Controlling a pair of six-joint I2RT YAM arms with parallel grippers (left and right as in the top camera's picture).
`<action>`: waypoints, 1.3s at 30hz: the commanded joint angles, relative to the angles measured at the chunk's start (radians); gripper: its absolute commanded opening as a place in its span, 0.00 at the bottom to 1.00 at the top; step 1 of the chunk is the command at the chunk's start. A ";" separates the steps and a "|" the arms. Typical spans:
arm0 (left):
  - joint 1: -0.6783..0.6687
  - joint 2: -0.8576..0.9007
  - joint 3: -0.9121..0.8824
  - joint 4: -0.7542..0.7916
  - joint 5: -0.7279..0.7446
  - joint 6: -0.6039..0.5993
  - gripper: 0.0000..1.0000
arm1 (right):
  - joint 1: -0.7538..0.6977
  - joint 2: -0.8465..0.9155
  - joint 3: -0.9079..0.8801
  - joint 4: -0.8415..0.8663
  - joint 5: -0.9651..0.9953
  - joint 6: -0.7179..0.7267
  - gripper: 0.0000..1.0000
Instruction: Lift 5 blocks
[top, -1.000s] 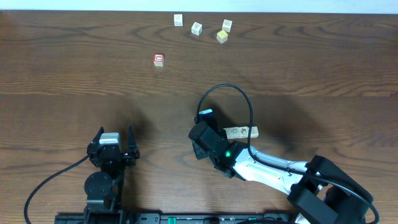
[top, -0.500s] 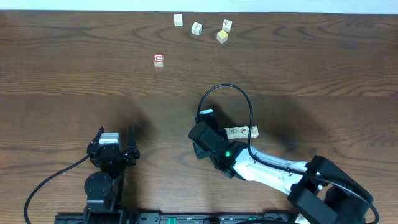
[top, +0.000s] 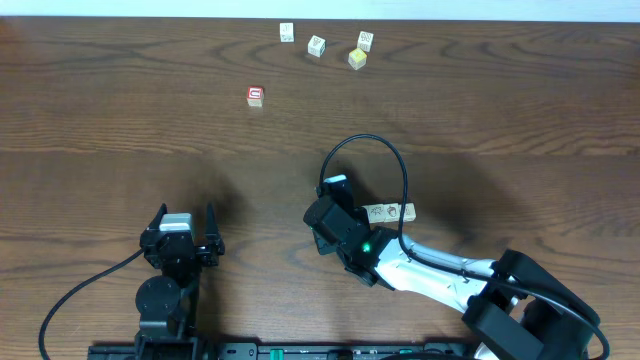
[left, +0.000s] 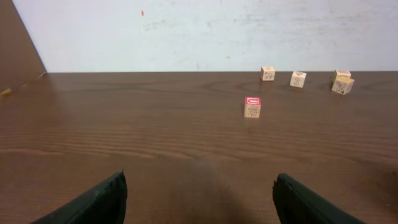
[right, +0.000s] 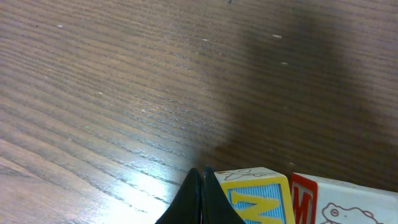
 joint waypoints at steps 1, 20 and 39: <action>-0.004 -0.002 -0.021 -0.035 -0.011 -0.008 0.75 | -0.012 0.003 0.014 0.000 0.033 0.017 0.01; -0.004 -0.002 -0.021 -0.035 -0.011 -0.008 0.75 | -0.012 0.003 0.014 0.018 0.058 0.032 0.01; -0.004 -0.002 -0.021 -0.035 -0.011 -0.008 0.75 | -0.012 0.003 0.014 0.022 0.137 0.046 0.01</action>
